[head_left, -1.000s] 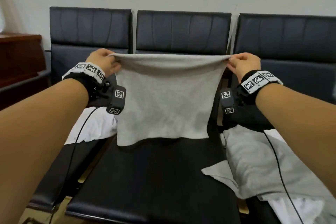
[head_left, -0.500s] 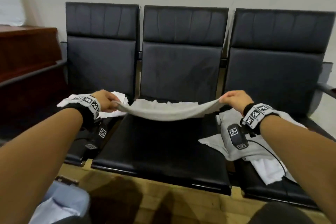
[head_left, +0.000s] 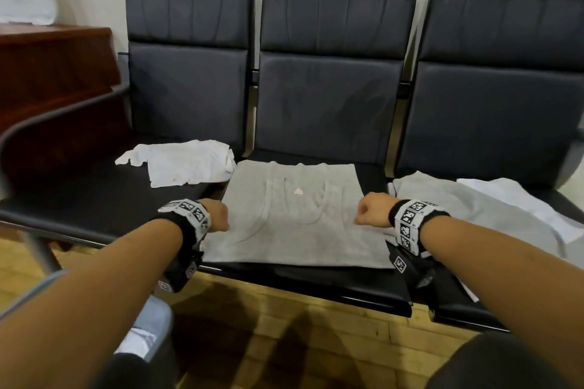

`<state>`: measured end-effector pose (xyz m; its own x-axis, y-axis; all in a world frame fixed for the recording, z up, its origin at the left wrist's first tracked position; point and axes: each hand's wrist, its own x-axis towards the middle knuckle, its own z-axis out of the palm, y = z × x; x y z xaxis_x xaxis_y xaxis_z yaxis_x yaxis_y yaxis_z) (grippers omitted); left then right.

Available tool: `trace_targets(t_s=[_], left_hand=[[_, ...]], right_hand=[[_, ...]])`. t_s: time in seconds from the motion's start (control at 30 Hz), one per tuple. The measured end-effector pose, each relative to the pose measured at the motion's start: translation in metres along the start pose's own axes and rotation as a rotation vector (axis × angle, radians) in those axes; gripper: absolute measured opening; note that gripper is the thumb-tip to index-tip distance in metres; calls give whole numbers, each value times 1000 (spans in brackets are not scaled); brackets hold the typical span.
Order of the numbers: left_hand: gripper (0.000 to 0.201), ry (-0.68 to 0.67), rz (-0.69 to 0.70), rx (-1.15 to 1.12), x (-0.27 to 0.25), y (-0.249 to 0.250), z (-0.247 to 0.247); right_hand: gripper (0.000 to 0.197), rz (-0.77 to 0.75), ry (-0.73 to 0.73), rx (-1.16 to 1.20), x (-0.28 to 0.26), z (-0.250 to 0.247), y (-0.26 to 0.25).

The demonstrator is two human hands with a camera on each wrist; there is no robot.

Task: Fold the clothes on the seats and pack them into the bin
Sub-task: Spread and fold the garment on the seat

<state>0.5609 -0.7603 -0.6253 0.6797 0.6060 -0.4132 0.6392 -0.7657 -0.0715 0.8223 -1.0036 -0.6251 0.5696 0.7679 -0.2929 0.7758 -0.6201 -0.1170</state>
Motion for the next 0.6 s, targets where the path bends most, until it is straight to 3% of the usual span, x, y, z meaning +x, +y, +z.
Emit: trace_targets(t_s=[0.17,0.27,0.37,0.4,0.47,0.6], left_hand=[[109,42,80,-20,23,35,25],[122,-86,84,45,32,35,34],[147,-180,130,176,40,21,35],[143,-189,144,185,42,17,31],[111,-162,104,67,54,11,17],[64,139,-6,-91,92,2,-27]], right_hand=[[76,46,-56,9,26,29,-22],[73,15,-119,-31,34,42,-26],[66,-4,-225,-111,36,48,-21],[59,-5,-259,-127,36,46,-18],[55,19,-276,-127,45,35,-11],[54,104,5,40,93,-8,6]])
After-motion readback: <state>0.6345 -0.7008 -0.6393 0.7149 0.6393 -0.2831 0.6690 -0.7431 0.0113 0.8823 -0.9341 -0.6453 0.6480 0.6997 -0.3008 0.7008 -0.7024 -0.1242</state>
